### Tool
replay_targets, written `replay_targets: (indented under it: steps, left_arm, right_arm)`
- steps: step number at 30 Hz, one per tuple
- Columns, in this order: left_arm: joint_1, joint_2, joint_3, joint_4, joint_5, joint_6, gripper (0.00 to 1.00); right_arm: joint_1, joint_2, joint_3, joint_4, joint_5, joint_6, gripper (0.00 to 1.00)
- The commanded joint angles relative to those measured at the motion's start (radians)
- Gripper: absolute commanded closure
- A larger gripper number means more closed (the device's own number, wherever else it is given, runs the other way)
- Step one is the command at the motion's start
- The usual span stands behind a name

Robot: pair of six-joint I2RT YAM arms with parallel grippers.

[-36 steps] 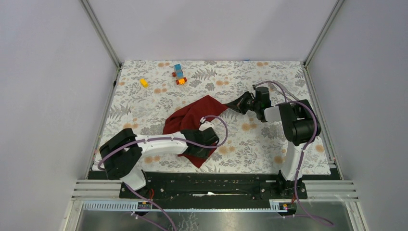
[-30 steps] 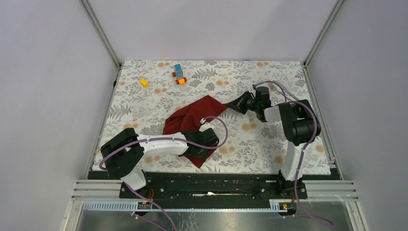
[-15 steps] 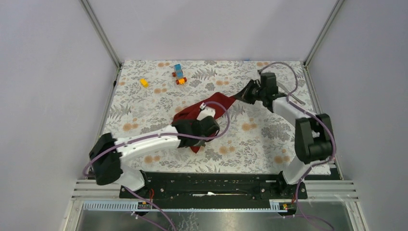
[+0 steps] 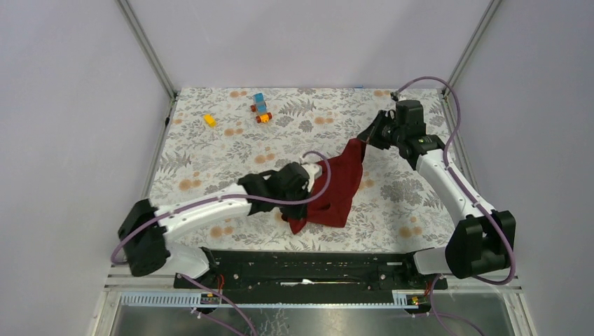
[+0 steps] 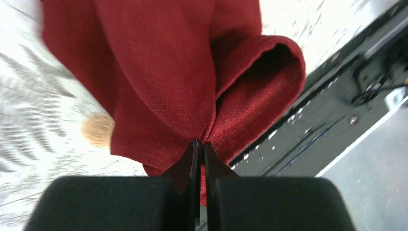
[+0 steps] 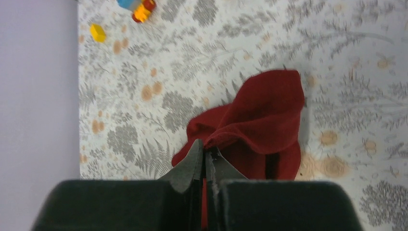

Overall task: Fold the napkin into a case and place the utensils inside
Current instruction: Pick up the crumpled napkin from the center of the board.

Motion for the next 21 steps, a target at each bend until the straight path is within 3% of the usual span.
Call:
replay_targets:
  steps: [1,11,14,17,21]
  left_arm:
    - [0.0,0.088,-0.104,0.158,0.251,-0.039,0.97]
    - [-0.001,0.152,-0.119,0.211,0.263,-0.052,0.84]
    - [-0.002,0.163,-0.119,0.208,0.243,-0.055,0.64]
    - [-0.015,0.168,-0.111,0.196,0.199,-0.06,0.52]
    - [-0.039,0.174,-0.098,0.19,0.156,-0.069,0.48]
  right_arm:
    - [0.0,-0.001,-0.033,-0.027,-0.021,-0.028,1.0]
    - [0.0,0.019,-0.044,-0.01,-0.03,-0.056,1.0]
    - [0.0,0.024,-0.053,0.004,-0.039,-0.057,1.0]
    - [0.0,0.028,-0.059,0.012,-0.046,-0.055,1.0]
    - [-0.001,0.029,-0.067,0.021,-0.051,-0.055,1.0]
